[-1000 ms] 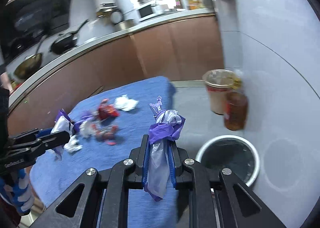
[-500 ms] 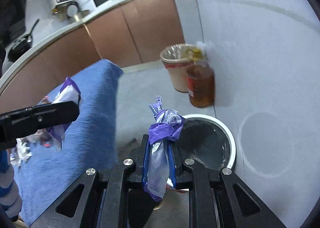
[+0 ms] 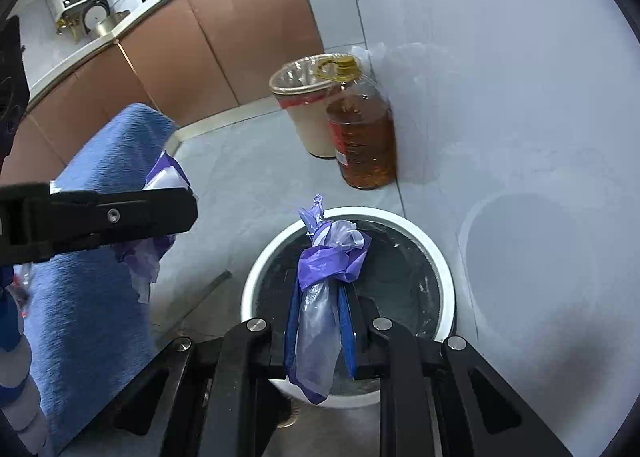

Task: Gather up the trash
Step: 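Open both grippers over the white bin to drop the wrappers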

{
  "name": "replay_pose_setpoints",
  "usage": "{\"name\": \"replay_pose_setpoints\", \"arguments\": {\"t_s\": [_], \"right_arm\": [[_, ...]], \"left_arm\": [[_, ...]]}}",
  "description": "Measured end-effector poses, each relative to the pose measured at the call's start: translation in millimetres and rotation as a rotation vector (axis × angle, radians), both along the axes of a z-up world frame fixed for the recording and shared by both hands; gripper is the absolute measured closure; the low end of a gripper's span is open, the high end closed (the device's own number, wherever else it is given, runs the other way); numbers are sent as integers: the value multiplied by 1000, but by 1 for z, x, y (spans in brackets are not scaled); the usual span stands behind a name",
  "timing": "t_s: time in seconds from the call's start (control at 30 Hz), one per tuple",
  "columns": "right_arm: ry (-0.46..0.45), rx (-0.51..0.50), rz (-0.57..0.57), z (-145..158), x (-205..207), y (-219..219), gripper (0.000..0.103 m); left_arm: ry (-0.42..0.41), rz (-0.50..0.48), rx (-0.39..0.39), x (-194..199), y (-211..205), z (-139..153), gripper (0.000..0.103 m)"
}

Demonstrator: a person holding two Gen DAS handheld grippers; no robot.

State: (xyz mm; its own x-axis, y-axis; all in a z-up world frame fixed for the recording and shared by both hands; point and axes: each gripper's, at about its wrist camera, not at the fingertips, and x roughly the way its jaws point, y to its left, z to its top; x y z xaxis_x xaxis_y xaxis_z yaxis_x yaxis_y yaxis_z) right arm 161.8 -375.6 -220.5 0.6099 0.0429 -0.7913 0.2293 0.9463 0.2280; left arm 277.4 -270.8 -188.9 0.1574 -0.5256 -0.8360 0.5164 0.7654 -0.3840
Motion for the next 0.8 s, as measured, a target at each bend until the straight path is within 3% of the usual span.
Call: {"name": "replay_pose_setpoints", "arguments": {"t_s": [0.1,0.13,0.3,0.53,0.8], "right_arm": [[19,-16,-14,-8,4,-4,77],[29,-29,-20,-12,5,-5,71],[46,-48,-35,-16,3,-7,61],[27,-48,-39,-3,-4,-2,59],[-77,-53,-5,52,-21,24,55]], "left_arm": [[35,8,-13,8,-4,-11,53],[39,11,-14,10,-5,-13,49],[50,18,-27,11,-2,-13,48],[-27,7,-40,-9,16,20,48],[-156,54,-77,-42,67,78,48]]}}
